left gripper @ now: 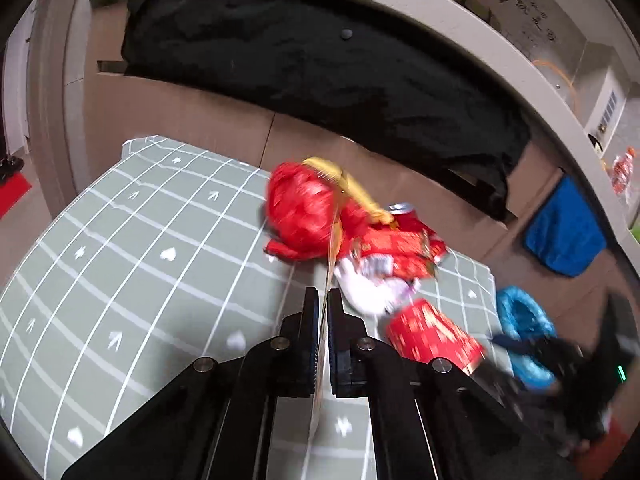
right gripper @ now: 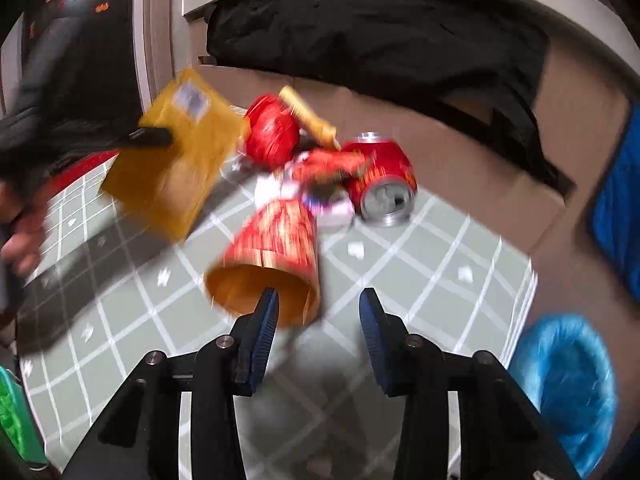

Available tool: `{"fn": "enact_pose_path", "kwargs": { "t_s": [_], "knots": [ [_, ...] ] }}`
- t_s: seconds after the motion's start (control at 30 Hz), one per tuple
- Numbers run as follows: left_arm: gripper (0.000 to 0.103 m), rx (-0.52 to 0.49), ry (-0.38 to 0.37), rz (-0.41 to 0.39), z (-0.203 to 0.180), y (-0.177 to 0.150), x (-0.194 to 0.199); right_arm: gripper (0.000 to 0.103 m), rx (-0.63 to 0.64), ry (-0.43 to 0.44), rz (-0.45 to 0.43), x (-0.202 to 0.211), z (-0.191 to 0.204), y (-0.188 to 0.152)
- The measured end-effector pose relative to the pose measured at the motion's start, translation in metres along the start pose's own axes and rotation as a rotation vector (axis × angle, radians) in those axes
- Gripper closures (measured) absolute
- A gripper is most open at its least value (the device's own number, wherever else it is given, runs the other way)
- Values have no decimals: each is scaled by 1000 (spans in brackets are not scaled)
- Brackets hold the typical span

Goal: Collect trash
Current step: 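Grasp the red paper cup rim with the right tool while the left tool grasps the yellow wrapper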

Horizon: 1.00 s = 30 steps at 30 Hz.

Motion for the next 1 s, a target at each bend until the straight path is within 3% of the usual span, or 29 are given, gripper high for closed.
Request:
{"fn": "enact_pose_path", "kwargs": {
  "t_s": [0.07,0.2,0.3,0.43,0.53,0.63,0.77,0.9,1.0],
  "knots": [
    [99,-6,4,3,-5,-10,13,65,28,-46,7,-15,5,16],
    [99,-40,41,-7,-15,-24,27,97,46,-93,23,-31,10,30],
    [99,-19,43,21,-13,-36,25,99,-5,-32,27,-23,15,35],
    [99,70,15,75,-4,-52,7,99,-10,-60,-4,-3,9,37],
    [99,202,-28,108,8,-62,-8,99,-24,-51,18,7,1,31],
    [97,273,-68,93,11,-63,-5,100,-33,-69,41,9,-10,16],
    [95,248,4,105,19,-67,5,100,-49,-45,76,10,-17,-3],
    [80,275,31,111,35,-75,7,100,-39,-16,89,11,-13,-18],
    [78,286,44,128,43,-80,4,99,-33,-12,100,11,-10,-30]
  ]
}}
Point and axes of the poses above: each gripper's, at about its wrist camera, not at the fingertips, and x roughly against the way its jaws point, z to its left, y to its top, the point moved 9 cm from there along -x, roughly the way its jaws point, and after that the axes turned 12 degrees about -y, right-handed, at the moved point
